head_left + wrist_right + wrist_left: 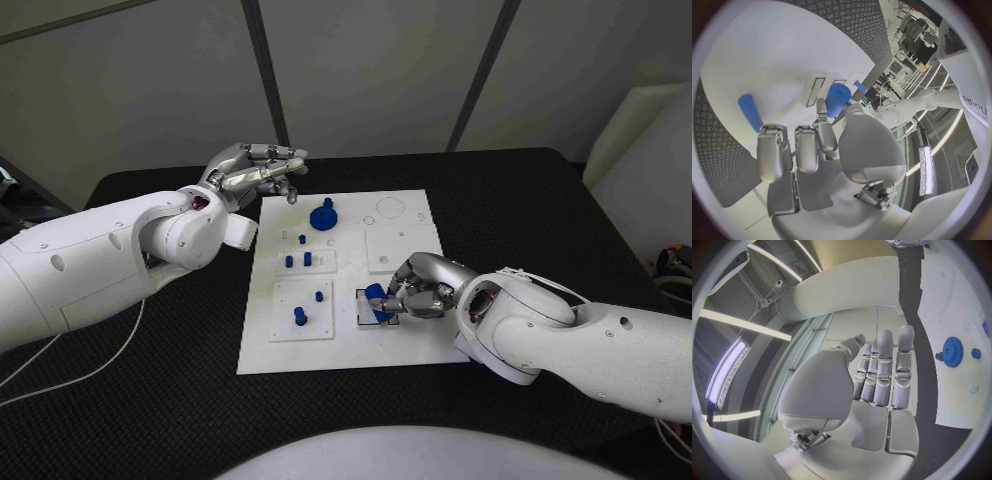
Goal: Assemble the parts on the task board
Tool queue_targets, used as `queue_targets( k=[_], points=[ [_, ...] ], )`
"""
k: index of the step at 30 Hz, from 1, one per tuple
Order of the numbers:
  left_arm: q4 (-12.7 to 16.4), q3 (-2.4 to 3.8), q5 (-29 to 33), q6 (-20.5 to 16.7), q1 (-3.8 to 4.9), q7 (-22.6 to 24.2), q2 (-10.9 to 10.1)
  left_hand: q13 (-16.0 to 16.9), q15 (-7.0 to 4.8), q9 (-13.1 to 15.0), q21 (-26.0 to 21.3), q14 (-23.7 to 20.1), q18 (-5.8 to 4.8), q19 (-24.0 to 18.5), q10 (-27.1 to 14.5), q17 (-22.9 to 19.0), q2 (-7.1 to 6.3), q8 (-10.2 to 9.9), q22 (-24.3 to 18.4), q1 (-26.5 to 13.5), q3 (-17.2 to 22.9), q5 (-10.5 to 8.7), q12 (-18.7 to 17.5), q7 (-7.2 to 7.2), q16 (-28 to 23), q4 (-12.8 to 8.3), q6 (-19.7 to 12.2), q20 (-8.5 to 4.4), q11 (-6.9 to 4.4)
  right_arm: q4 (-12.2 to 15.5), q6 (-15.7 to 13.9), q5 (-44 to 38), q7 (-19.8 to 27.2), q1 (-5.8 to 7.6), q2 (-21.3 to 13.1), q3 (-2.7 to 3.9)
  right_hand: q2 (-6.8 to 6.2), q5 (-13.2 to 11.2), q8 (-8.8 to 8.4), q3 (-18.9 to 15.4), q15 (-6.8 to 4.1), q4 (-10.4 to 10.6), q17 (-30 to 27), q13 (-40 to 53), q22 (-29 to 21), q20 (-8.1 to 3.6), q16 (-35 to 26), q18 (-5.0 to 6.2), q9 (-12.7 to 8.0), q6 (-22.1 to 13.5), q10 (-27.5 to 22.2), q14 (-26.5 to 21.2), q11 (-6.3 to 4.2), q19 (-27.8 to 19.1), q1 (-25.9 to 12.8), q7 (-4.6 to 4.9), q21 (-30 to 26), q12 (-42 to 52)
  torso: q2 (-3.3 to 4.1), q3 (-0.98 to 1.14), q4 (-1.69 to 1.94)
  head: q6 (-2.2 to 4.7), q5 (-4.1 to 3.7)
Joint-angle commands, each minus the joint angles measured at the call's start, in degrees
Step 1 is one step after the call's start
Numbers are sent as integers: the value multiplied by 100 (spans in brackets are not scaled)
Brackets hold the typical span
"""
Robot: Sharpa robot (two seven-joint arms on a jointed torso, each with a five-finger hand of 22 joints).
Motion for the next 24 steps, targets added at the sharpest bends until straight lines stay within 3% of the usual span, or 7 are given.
queue_targets(
  k=[1,13,15,17,24],
  points=[
    [12,4,16,69,8,25,4,-7,-4,-6,-19,-30,287,-28,-43,-7,24,39,-9,-32,-24,16,38,24,-16,6,3,23,-15,-39,108,72,-22,7,42,2,-6,-49,24,-31,-46,-5,122,-4,1144,-24,21,-107,6,32,35,340,4,285,-64,-11,25,-23,-1,2,-4,-2,-3],
    [24,4,16,73,9,12,-11,-7,-4,-6,-19,-30,287,-28,-43,-7,24,39,-9,-32,-24,16,38,24,-16,6,3,23,-15,-177,83,93,-78,8,174,2,2,-142,31,-96,-50,-2,106,-20,1131,-29,11,-103,55,24,26,336,1,272,-140,-14,12,-59,-4,-3,2,-6,1],
    [25,4,16,71,9,10,-14,-7,-4,-6,-19,-30,287,-28,-43,-7,24,39,-9,-32,-24,16,38,24,-16,6,3,23,-15,-191,72,93,-85,8,187,2,5,-250,35,-140,-49,-3,99,-29,1129,-30,6,-102,80,18,20,334,2,270,-199,-14,11,-79,-6,-2,1,-6,3],
    [30,4,16,71,9,7,-18,-7,-4,-6,-19,-30,287,-28,-43,-7,24,39,-9,-32,-24,16,38,24,-16,6,3,23,-15,-207,62,94,-90,8,204,2,25,-544,44,-222,-51,-7,88,-31,1128,-30,-2,-101,137,2,17,331,2,268,-285,-13,8,-103,-5,-3,1,-6,8],
    [33,4,16,71,9,3,-23,-8,-4,-6,-24,-31,288,-27,-47,-10,30,39,-14,-33,-24,18,39,23,-15,8,0,24,-16,-208,85,94,-73,7,232,2,43,-739,54,-324,-48,-1,82,-25,1125,-30,-9,-100,210,-13,19,330,4,263,-386,-14,2,-123,-5,1,-5,-10,22]
  ],
)
